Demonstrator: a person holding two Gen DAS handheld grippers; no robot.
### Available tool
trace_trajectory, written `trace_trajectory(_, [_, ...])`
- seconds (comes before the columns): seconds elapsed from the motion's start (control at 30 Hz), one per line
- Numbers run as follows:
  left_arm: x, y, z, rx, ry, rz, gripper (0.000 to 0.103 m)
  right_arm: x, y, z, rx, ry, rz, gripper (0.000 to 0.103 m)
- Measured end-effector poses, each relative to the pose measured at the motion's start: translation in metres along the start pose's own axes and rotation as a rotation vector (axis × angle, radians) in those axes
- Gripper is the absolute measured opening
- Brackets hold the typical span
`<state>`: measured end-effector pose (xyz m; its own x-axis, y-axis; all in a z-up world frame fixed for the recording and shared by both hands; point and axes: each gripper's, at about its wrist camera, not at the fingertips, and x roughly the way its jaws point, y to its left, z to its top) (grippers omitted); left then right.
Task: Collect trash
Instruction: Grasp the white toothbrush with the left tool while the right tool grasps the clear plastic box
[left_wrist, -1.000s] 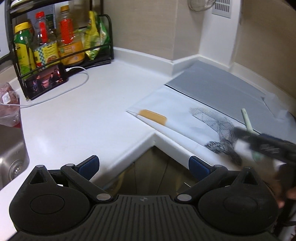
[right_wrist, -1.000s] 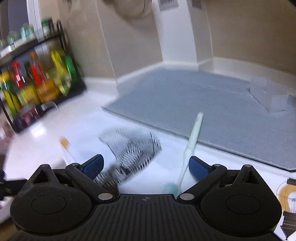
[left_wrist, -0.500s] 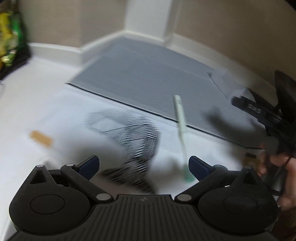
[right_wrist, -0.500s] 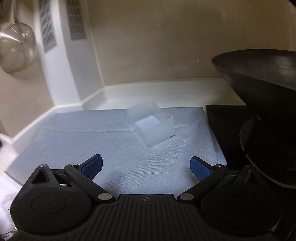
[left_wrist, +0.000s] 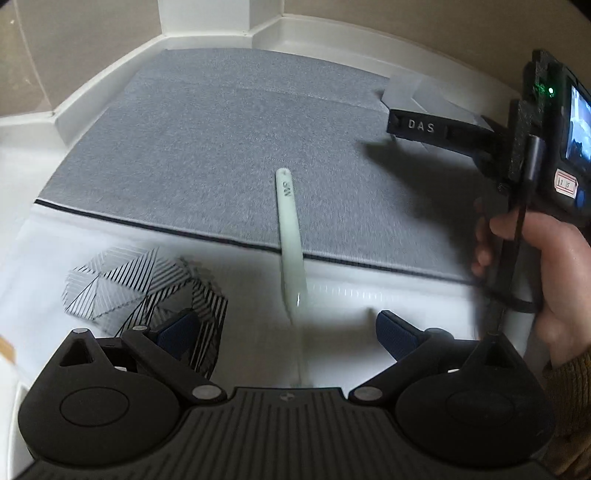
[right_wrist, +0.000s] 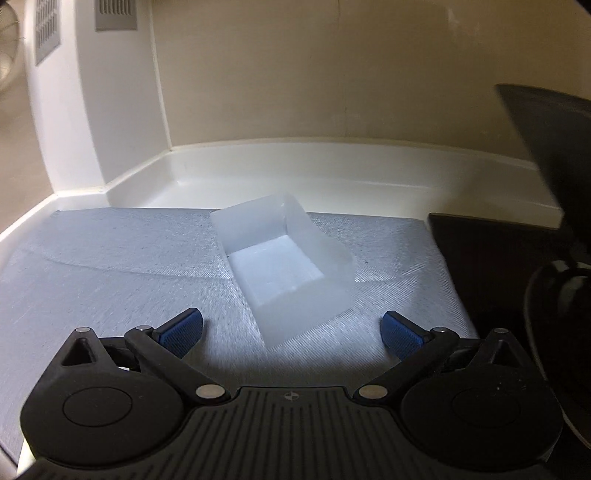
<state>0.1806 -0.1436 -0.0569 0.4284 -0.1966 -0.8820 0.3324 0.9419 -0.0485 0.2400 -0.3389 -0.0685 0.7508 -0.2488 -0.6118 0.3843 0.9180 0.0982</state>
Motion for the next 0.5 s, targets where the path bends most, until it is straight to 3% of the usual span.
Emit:
trace_trajectory(0.03, [0.001,0.0,0.002,-0.001,-0.011,0.008,0.09,0.003,0.002,0.001,-0.004,0.007,0.004,0.103])
trace_trajectory(0.1, [-0.003,-0.003,0.002,0.025,-0.052,0.029,0.058,0.007,0.005,0.002,-0.02,0.024,0.014,0.1])
trace_trajectory(0.13, [-0.006,-0.003,0.002,0.033,-0.057,0.013,0.023,0.005,0.007,0.002,-0.031,0.015,0.007,0.082])
trace_trajectory(0.17, [-0.007,-0.002,0.002,0.029,-0.049,-0.011,0.012,0.003,0.009,0.001,-0.048,0.0,0.0,0.068])
trace_trajectory(0.37, [-0.016,0.011,-0.007,-0.027,-0.064,-0.037,0.012,-0.02,0.011,-0.009,-0.072,-0.018,0.047,0.063])
trace_trajectory(0.4, [-0.02,0.013,-0.01,-0.033,-0.071,-0.04,0.012,-0.029,0.01,-0.01,-0.07,-0.035,0.057,0.041])
trace_trajectory(0.43, [-0.025,0.015,-0.013,-0.036,-0.082,-0.041,0.012,-0.037,0.01,-0.01,-0.067,-0.033,0.057,0.008])
trace_trajectory(0.47, [-0.03,0.018,-0.015,-0.038,-0.093,-0.041,0.012,-0.045,0.01,-0.012,-0.056,-0.044,0.068,0.0])
trace_trajectory(0.5, [-0.036,0.019,-0.017,-0.041,-0.103,-0.044,0.012,-0.056,0.01,-0.014,-0.061,-0.065,0.084,0.0])
